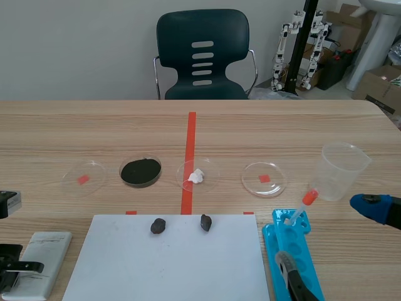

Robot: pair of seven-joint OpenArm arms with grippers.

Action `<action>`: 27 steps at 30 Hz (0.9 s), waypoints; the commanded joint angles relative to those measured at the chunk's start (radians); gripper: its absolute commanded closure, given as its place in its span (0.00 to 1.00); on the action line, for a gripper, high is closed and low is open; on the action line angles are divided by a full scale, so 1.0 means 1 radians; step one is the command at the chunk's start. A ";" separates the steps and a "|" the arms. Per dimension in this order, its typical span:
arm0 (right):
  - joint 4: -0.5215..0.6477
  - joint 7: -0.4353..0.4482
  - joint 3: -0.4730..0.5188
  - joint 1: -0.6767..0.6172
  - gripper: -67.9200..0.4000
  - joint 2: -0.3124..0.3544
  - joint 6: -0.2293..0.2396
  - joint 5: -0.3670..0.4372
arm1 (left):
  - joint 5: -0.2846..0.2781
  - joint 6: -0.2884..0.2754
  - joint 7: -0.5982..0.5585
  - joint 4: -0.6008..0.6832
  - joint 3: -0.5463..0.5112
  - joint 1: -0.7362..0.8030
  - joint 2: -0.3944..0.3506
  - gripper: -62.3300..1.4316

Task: Rub the mineral on the streak plate below the first streak

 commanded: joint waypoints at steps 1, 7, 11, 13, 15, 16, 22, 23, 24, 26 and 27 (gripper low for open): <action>0.011 0.014 0.006 0.000 0.08 0.005 -0.003 0.008 | -0.071 -0.026 0.008 -0.008 0.006 0.014 0.009 0.84; 0.011 0.014 0.006 0.000 0.08 0.005 -0.003 0.008 | -0.195 -0.088 0.003 -0.008 0.008 0.014 0.012 0.84; 0.011 0.014 0.006 0.000 0.08 0.005 -0.003 0.008 | -0.243 -0.116 0.001 -0.008 0.008 0.014 0.012 0.84; 0.011 0.014 0.006 0.000 0.08 0.005 -0.003 0.008 | -0.290 -0.141 -0.012 -0.008 0.008 0.014 0.011 0.84; 0.011 0.014 0.006 0.000 0.08 0.005 -0.003 0.008 | -0.321 -0.154 -0.025 -0.008 0.008 0.014 0.011 0.84; 0.011 0.014 0.006 0.000 0.08 0.005 -0.003 0.008 | -0.322 -0.154 -0.026 -0.008 0.008 0.014 0.011 0.84; 0.011 0.014 0.006 0.000 0.08 0.005 -0.003 0.008 | -0.293 -0.147 -0.083 0.003 0.005 0.024 -0.014 0.84; 0.011 0.014 0.006 0.000 0.08 0.005 -0.003 0.008 | -0.294 -0.147 -0.108 0.016 0.005 0.034 -0.026 0.84; 0.011 0.014 0.006 0.000 0.08 0.005 -0.003 0.008 | -0.294 -0.146 -0.135 0.034 0.004 0.045 -0.037 0.84; 0.011 0.014 0.006 0.000 0.08 0.005 -0.003 0.008 | -0.294 -0.145 -0.197 0.079 -0.004 0.072 -0.052 0.84; 0.011 0.014 0.006 0.000 0.08 0.005 -0.003 0.008 | -0.294 -0.145 -0.233 0.106 -0.011 0.088 -0.057 0.84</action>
